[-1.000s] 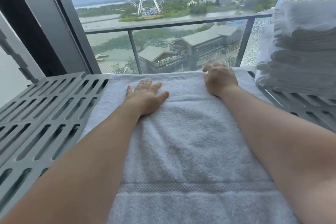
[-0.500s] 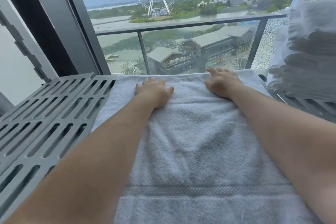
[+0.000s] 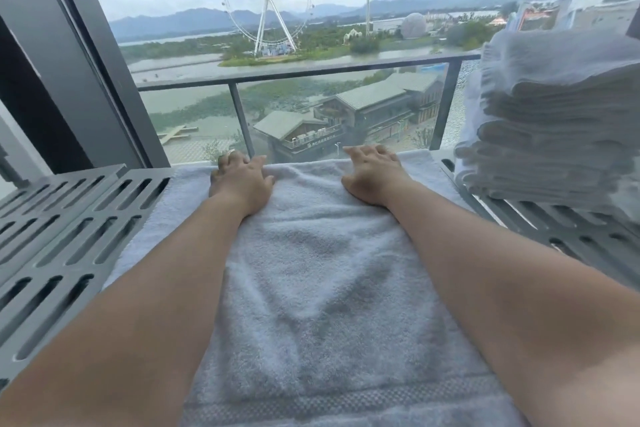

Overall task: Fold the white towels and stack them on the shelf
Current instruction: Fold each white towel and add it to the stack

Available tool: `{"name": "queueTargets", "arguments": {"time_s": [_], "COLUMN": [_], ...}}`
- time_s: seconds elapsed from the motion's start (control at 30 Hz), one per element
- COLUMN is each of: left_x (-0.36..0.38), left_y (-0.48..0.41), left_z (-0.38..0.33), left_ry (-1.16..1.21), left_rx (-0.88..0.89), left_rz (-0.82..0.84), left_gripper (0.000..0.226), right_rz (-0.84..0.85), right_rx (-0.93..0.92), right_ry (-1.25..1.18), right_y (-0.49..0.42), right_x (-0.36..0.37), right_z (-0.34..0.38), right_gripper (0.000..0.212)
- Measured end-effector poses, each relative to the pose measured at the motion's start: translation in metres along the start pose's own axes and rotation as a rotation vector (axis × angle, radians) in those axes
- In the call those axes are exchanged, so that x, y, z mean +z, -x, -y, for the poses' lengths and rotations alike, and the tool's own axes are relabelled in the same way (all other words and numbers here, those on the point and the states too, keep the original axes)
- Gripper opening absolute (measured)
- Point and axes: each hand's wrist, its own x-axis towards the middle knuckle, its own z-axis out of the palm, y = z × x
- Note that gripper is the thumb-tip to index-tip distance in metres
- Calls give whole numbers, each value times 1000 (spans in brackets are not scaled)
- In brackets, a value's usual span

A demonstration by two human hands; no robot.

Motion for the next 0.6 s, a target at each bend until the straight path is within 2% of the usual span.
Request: {"name": "queueTargets", "arguments": {"time_s": [0.13,0.27,0.37,0.47,0.6], "left_x": [1,3,4,5,6], "left_y": [-4,-4,-2,-1,2], "left_z": [0,-1,-1,-2,-3], "left_ry": [-1,-2,-15,-28,-6], "left_rx": [9,12,1,19,32], "left_rz": [32,39,-19,-122,-171], "left_gripper": [59,58,54,42,31], "right_rz": [54,-103,-150,-183,-185], "right_rx": [67,123,112,73,103], "right_ry": [-18,-23,53,124,93], "right_y": [-4,-8,-9,-12,-12], "right_x": [-1,0,1,1,3], "right_z": [-4,1,6,5,-1], "right_gripper": [64,50,49,38,28]}}
